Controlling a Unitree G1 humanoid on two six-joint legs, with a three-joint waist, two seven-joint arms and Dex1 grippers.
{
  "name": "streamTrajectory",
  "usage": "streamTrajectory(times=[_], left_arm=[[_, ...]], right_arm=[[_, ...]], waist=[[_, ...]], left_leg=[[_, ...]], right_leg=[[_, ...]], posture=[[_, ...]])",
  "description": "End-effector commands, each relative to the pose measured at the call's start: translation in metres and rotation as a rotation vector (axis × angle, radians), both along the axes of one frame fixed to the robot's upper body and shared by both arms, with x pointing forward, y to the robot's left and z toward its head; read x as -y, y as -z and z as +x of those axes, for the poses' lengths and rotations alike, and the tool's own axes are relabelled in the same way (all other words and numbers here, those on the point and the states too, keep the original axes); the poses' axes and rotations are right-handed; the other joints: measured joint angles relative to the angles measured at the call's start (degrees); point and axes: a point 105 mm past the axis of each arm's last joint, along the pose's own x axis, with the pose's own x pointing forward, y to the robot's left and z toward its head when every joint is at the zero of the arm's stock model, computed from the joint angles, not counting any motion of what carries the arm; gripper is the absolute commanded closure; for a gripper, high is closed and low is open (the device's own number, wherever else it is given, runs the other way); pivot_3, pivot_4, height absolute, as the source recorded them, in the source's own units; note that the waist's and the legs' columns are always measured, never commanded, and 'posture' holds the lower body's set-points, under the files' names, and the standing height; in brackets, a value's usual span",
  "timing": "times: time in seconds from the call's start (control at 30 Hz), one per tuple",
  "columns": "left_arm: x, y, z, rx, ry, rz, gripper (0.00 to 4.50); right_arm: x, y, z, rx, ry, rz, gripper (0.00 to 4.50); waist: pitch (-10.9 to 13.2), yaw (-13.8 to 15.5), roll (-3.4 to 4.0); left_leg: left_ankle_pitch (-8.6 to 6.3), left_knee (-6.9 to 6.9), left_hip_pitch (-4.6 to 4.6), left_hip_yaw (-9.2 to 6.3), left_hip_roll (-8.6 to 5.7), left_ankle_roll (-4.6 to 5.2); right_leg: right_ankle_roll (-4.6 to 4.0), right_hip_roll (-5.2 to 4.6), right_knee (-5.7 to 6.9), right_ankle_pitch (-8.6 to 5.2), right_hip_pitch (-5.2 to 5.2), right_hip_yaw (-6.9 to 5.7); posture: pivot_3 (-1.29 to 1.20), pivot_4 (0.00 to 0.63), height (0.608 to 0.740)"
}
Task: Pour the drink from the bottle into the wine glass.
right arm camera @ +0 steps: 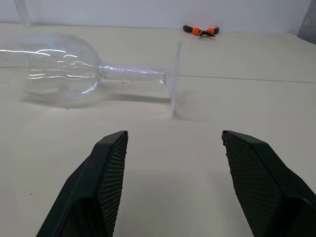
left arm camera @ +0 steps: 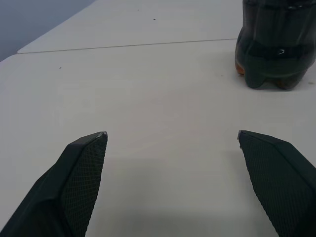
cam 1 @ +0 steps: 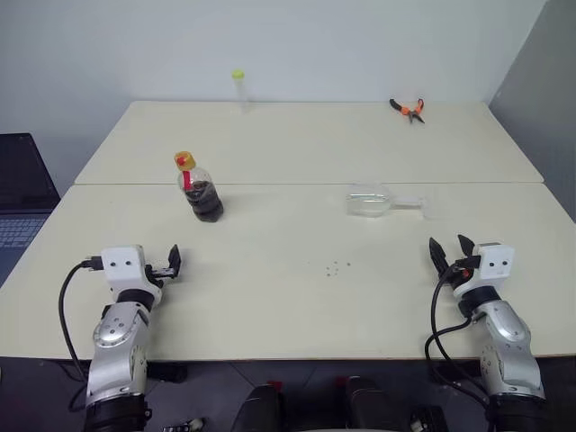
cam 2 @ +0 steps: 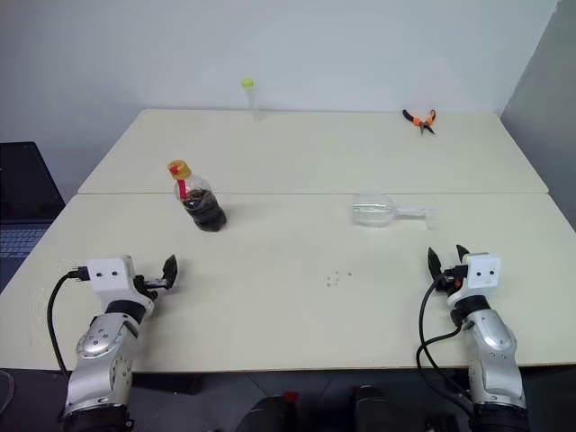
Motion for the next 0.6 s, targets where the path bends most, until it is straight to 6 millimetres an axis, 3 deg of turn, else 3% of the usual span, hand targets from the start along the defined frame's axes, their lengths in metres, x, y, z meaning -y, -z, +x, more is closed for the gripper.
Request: streamTrajectory(times=[0.03, 0.3, 0.47, 0.6], left_arm=[[0.002, -0.016, 0.003, 0.058, 0.022, 0.026, 0.02], [0.013, -0.027, 0.002, 0.105, 0.098, 0.046, 0.02], [0.027, -0.051, 0.001, 0.197, 0.183, 0.067, 0.02], [0.037, -0.059, 0.004, 0.22, 0.228, 0.055, 0.02]], right_arm=[[0.005, -0.015, 0.001, 0.06, 0.01, -0.015, 1.24], [-0.018, -0.022, -0.005, 0.077, -0.098, -0.007, 1.24], [-0.063, -0.04, -0.022, 0.063, -0.356, 0.056, 1.24], [-0.098, -0.059, -0.043, 0.06, -0.581, -0.017, 1.24]], waist=[[0.0, 0.0, 0.0], [0.0, 0.0, 0.0], [0.02, 0.02, 0.0], [0.02, 0.03, 0.0]], left_leg=[[0.0, 0.0, 0.0, 0.0, 0.0, 0.0], [0.0, 0.0, 0.0, 0.0, 0.0, 0.0], [0.0, 0.01, -0.05, -0.08, 0.01, 0.0], [0.0, 0.03, -0.05, -0.08, -0.01, 0.0]], right_leg=[[0.0, 0.0, 0.0, 0.0, 0.0, 0.0], [0.0, 0.0, 0.0, 0.0, 0.0, 0.0], [0.0, -0.01, -0.02, 0.0, -0.01, -0.02], [0.0, -0.03, -0.03, 0.0, -0.01, -0.03]], posture=[[0.0, 0.15, 0.74], [0.0, 0.15, 0.74], [0.0, 0.15, 0.74], [0.0, 0.15, 0.74]])
